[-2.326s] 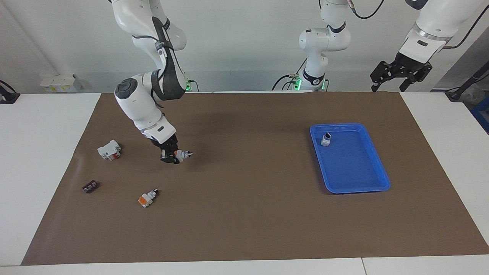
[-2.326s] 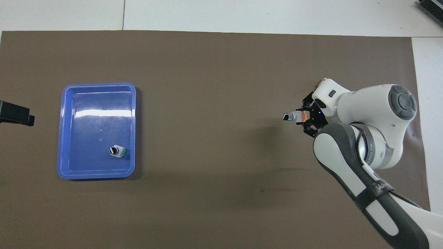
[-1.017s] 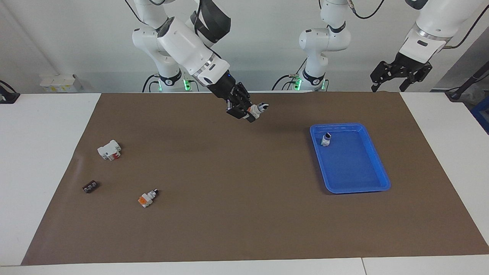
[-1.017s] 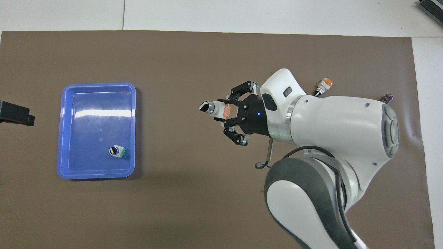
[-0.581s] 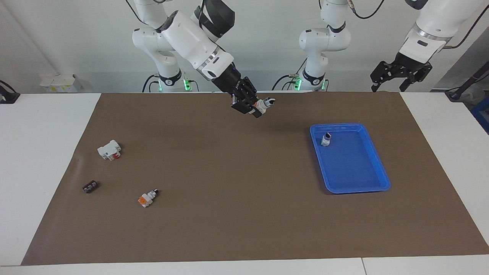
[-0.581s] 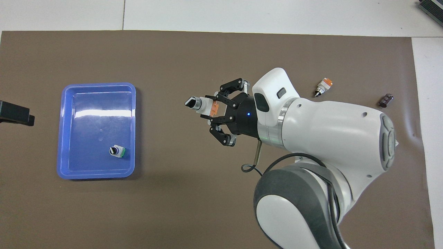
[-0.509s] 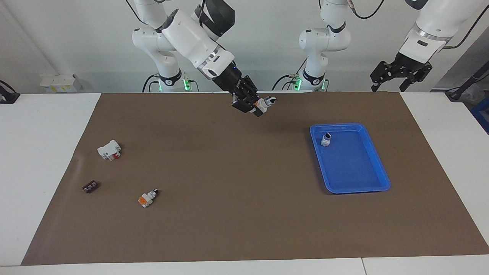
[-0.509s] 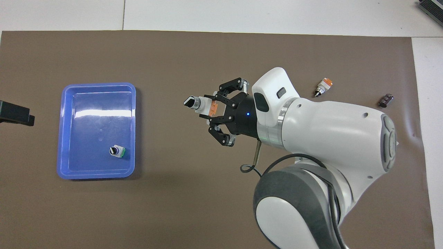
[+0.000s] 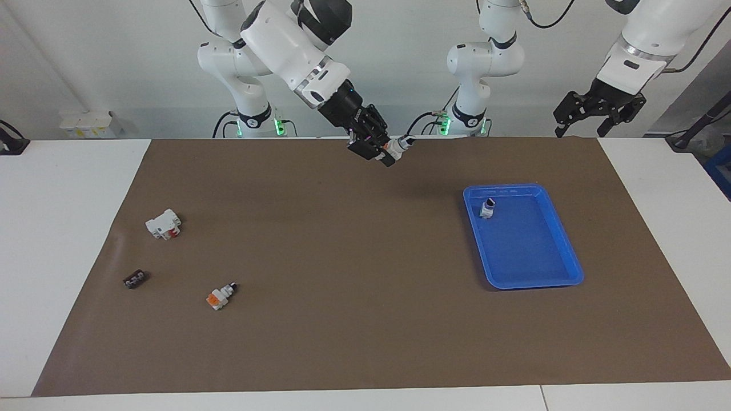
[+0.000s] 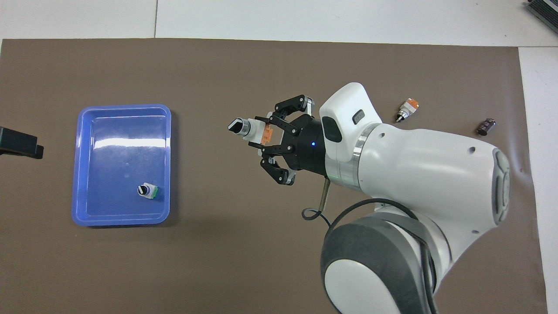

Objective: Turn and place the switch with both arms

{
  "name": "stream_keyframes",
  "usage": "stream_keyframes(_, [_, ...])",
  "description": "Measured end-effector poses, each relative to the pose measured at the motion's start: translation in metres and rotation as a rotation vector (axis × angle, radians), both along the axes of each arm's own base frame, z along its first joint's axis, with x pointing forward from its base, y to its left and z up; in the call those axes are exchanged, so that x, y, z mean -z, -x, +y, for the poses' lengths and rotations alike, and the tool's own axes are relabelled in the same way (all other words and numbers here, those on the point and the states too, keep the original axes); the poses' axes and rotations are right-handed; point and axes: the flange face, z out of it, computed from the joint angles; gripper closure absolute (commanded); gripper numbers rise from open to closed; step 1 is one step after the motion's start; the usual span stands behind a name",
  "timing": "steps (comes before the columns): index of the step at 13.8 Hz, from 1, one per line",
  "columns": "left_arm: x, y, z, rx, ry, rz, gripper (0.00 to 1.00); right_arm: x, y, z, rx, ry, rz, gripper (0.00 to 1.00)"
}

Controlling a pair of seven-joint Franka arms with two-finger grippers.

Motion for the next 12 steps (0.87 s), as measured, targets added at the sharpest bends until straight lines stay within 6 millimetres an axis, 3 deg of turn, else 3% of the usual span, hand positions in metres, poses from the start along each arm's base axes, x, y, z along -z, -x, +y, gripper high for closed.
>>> stream_keyframes(12, [0.0,0.0,0.0,0.0,0.0,0.0,0.0,-0.007,-0.0007,0.0003,0.013,-0.014,0.002,1.0])
